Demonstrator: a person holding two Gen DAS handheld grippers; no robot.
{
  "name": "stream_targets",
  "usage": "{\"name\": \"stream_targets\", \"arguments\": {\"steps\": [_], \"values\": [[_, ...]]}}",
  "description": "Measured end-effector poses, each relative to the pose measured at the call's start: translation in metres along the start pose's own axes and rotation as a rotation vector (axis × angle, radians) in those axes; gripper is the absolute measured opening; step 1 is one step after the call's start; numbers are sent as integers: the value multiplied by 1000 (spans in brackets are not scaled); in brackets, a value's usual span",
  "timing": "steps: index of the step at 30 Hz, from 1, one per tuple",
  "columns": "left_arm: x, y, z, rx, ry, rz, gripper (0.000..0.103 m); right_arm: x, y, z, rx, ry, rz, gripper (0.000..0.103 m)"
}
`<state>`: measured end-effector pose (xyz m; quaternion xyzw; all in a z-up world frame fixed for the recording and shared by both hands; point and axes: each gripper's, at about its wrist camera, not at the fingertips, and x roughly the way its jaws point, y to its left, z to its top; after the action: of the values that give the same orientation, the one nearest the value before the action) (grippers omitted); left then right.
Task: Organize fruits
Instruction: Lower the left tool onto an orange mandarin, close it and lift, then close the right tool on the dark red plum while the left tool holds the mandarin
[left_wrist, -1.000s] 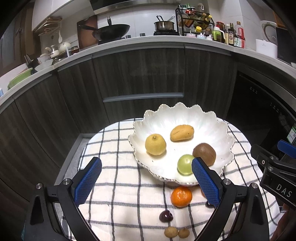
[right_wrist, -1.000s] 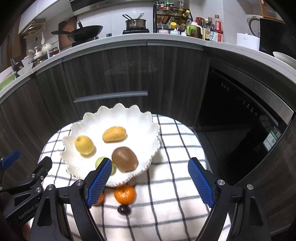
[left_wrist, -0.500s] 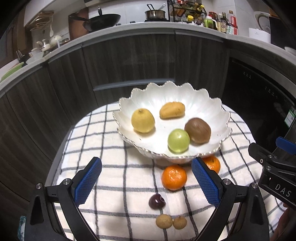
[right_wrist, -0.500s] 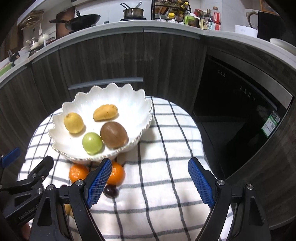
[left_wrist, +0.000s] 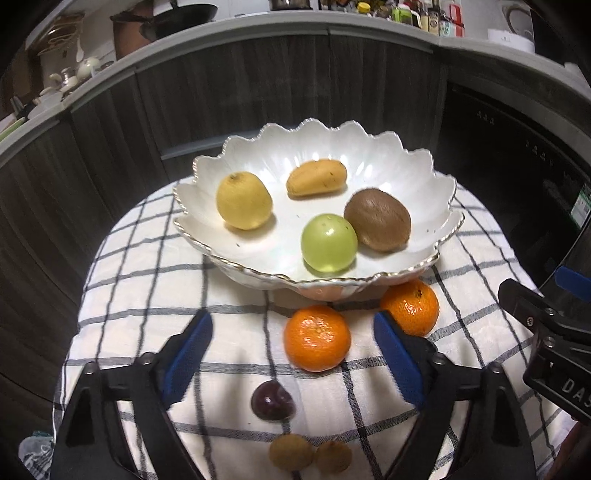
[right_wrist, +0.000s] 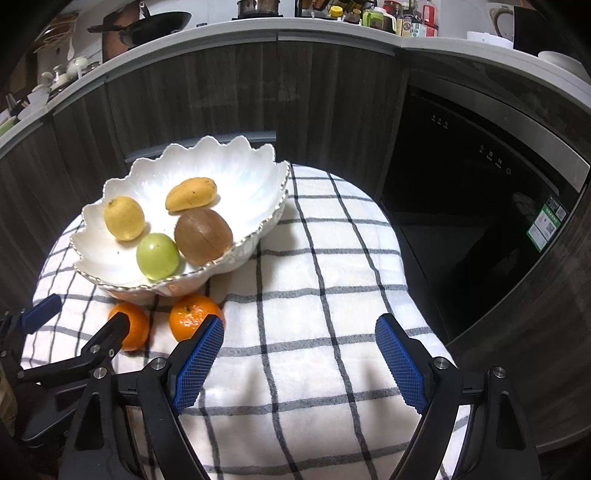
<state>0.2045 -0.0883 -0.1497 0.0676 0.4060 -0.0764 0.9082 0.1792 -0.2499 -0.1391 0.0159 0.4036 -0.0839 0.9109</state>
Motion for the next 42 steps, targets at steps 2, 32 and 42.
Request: {"name": "stream_targets", "arguments": {"steps": [2,32,42], "values": [[6,-4,0,8,12,-4,81,3,-1,0,2,5,-1,85],[4,8,-7,-11,82,2,45,6,8,0,8,26,35,85],[-28,55,-24,-45,32,109,45,11,51,-8,-72,65,99,82]]}}
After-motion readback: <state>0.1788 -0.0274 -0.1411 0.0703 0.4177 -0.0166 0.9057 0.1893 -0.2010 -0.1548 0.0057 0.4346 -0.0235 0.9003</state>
